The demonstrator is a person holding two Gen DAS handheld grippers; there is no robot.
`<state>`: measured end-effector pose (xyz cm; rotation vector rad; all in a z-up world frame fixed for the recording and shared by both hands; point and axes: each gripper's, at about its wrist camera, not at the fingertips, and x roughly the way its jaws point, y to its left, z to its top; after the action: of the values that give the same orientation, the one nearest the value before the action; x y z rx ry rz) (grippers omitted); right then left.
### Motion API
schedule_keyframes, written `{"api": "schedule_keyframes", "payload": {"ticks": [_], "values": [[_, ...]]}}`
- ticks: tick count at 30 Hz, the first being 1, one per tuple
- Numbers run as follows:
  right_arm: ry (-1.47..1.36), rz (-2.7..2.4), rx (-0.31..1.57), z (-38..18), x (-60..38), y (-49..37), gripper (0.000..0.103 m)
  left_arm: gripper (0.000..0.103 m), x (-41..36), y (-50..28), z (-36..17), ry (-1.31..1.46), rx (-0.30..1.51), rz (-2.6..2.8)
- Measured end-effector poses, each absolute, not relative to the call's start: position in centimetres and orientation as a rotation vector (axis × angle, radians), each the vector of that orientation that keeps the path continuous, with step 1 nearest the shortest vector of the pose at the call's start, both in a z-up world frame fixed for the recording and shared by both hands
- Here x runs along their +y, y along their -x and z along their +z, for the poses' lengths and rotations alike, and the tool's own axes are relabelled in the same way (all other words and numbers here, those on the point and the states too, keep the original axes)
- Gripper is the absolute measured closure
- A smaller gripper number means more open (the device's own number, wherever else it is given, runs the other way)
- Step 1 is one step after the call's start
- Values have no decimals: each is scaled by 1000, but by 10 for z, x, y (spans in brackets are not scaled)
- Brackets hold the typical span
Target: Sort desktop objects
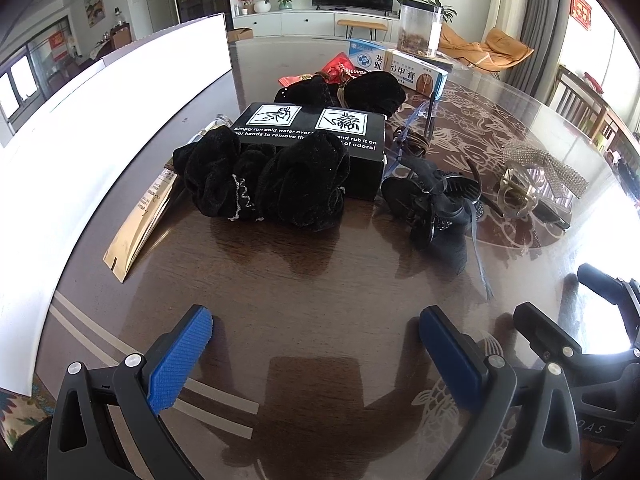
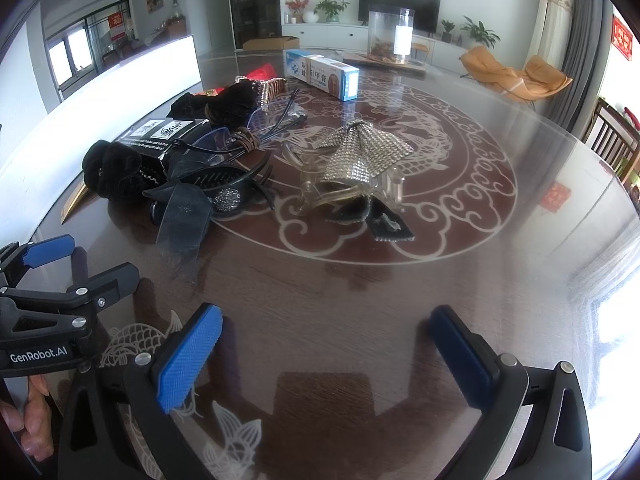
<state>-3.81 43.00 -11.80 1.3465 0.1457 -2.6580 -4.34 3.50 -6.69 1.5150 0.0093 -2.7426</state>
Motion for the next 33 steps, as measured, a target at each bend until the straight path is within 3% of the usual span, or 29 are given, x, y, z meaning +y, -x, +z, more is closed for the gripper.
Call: {"api": "schedule_keyframes", "payload": {"ticks": [14, 22, 33], "values": [[-1355, -2678, 130, -118, 430, 37, 0, 0, 26, 40, -67, -1600, 29, -2671], [-1356, -2716, 55, -116, 441, 37, 0, 0, 21, 38, -69, -1488, 173, -2537], [-1375, -2721, 92, -117, 439, 37, 0, 0, 29, 47, -72, -1439, 169, -2559]]}}
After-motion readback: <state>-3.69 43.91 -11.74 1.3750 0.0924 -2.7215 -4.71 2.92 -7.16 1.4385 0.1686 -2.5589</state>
